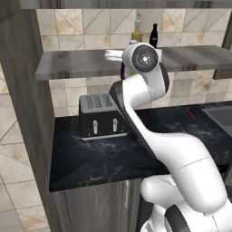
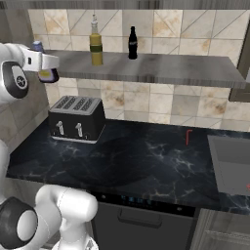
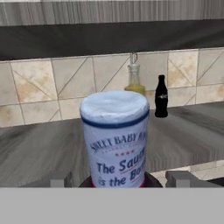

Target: Pick the condiment bottle and oil and vinegar bottle from the counter and place them in the cabinet.

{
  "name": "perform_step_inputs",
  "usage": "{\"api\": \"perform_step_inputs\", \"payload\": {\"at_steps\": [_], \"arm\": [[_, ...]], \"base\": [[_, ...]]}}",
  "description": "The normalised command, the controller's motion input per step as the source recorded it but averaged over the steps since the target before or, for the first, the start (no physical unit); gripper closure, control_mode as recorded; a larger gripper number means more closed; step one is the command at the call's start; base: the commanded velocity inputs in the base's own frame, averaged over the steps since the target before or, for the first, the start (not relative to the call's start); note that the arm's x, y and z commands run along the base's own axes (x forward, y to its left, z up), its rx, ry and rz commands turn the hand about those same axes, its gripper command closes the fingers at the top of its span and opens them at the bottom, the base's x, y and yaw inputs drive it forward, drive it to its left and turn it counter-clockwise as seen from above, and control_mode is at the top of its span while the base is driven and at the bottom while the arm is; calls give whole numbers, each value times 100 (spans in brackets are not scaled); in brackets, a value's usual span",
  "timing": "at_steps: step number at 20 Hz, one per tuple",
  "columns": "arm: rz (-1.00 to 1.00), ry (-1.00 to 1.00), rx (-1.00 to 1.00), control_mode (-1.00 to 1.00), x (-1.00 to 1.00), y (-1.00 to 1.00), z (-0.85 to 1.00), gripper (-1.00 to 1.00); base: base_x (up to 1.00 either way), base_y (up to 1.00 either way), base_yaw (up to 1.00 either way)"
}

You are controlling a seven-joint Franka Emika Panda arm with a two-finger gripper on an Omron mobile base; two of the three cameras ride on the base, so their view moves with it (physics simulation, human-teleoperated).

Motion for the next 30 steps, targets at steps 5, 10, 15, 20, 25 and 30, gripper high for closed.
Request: {"api": "perform_step_inputs", "payload": {"at_steps": [5, 10, 15, 20, 25, 30], "arm": [[-1, 2, -2, -100, 24, 9, 0, 100], [-4, 4, -1, -100, 54, 14, 0, 100], [-6, 1, 0, -100, 61, 13, 0, 100], [-7, 0, 0, -100, 61, 10, 8, 100], [-6, 0, 0, -100, 36, 6, 7, 100], [0, 0, 0, -100, 2, 0, 0, 100]], "base": [[0, 0, 0], [0, 0, 0], [0, 0, 0], [0, 0, 0], [0, 0, 0], [0, 0, 0]]}}
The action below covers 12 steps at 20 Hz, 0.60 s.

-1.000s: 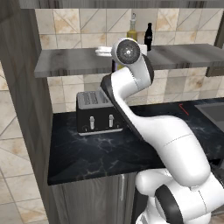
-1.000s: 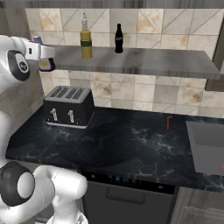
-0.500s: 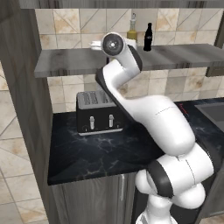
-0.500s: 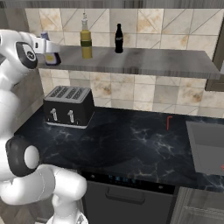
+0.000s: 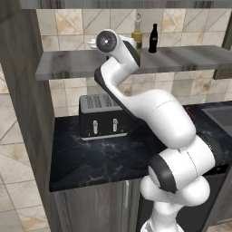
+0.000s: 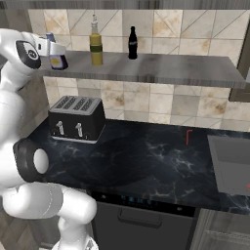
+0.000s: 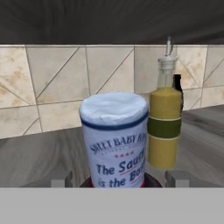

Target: Pick the condiment bottle and oil and vinegar bottle from the counter and place them in the cabinet.

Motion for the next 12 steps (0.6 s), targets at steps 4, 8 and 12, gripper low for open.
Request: {"api": "perform_step_inputs", "payload": {"at_steps": [4, 8, 12], "arm": [[0, 0, 0, -100, 11, 0, -6, 100], [0, 0, 0, -100, 19, -1, 0, 100], [0, 0, 0, -100, 31, 0, 0, 100]], "base": [[0, 0, 0], [0, 0, 0], [0, 0, 0]]}}
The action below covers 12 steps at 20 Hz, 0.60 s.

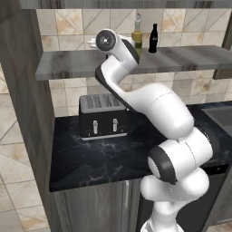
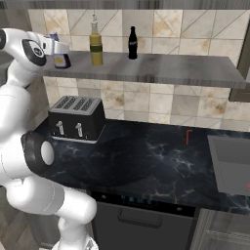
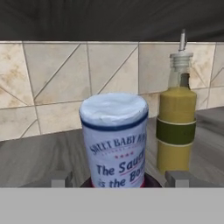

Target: Pick the condiment bottle and oil and vinegar bottle from the counter and place them in the cabinet.

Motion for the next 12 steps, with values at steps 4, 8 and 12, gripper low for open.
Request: {"api": "perform_step_inputs", "payload": {"at_steps": [4, 8, 12], "arm": [[0, -1, 0, -100, 24, 0, 0, 100], [0, -1, 0, -100, 36, 2, -1, 100], [0, -2, 0, -100, 35, 4, -3, 100]], "base": [[0, 0, 0], [0, 0, 0], [0, 0, 0]]}}
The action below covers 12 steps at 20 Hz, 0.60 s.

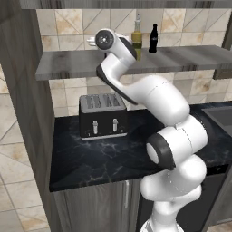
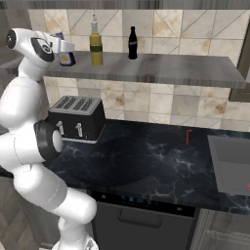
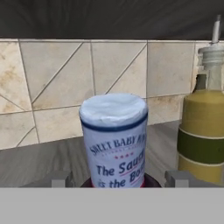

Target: Pick the condiment bottle and oil and vinegar bottle from the counter and place them in the cabinet.

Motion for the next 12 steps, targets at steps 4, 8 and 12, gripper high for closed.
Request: {"api": "perform_step_inputs", "payload": {"at_steps": [4, 8, 12], "arm": [[0, -1, 0, -100, 28, 6, -11, 100], [0, 0, 0, -100, 19, 2, -18, 100], [0, 0, 0, -100, 3, 0, -2, 100]], "base": [[0, 0, 0], [0, 0, 0], [0, 0, 0]]}}
